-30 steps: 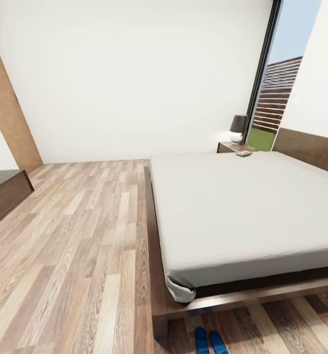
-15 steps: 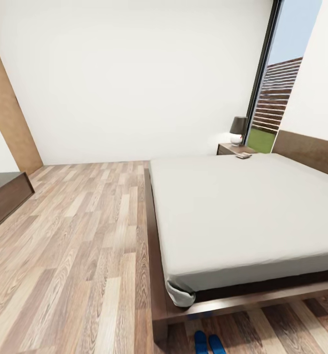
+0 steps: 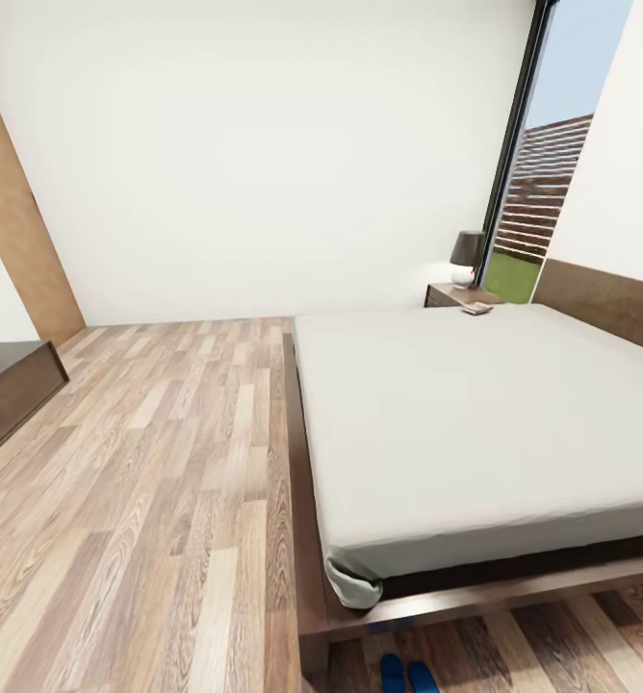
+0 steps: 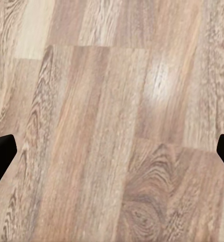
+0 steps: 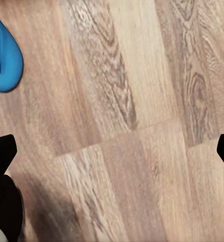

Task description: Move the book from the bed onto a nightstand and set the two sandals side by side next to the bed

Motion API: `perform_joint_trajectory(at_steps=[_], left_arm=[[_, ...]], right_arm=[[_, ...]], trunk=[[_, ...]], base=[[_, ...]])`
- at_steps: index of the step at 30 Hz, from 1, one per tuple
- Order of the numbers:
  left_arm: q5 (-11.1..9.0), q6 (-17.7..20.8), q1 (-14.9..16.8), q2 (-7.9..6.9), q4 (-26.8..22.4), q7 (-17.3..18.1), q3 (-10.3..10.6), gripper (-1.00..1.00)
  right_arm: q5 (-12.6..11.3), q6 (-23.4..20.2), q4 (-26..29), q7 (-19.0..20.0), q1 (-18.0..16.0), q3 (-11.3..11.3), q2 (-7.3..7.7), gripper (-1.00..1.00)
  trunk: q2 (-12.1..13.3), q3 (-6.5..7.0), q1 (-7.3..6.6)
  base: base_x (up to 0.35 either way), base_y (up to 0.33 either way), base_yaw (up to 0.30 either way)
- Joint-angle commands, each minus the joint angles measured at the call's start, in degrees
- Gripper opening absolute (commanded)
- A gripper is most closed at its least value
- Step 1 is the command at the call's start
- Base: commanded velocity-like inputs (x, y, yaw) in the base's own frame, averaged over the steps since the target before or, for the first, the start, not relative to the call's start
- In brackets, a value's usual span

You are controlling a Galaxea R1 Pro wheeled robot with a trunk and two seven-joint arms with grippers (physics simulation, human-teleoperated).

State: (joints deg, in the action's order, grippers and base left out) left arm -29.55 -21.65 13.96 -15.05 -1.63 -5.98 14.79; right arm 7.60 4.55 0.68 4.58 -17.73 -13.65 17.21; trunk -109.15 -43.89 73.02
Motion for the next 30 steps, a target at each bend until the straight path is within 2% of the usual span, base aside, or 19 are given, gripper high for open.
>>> perform_joint_trajectory(at_steps=[1,30], left_arm=[[-0.2,-0.1,0.0,-0.01,0.0,-0.3,0.5,1.0],[-0.2,-0.3,0.0,0.03,-0.1,-0.1,1.0,1.0]], right_arm=[[0.6,0.2,-0.1,0.2,0.0,-0.5,0.02,1.0],[0.6,0.2,-0.1,0.2,0.3,-0.4,-0.16,1.0]], trunk=[[0.4,0.13,-0.23],[12.0,5.34,-6.6]], base=[[0.0,0.0,0.0],[0.0,0.0,0.0]])
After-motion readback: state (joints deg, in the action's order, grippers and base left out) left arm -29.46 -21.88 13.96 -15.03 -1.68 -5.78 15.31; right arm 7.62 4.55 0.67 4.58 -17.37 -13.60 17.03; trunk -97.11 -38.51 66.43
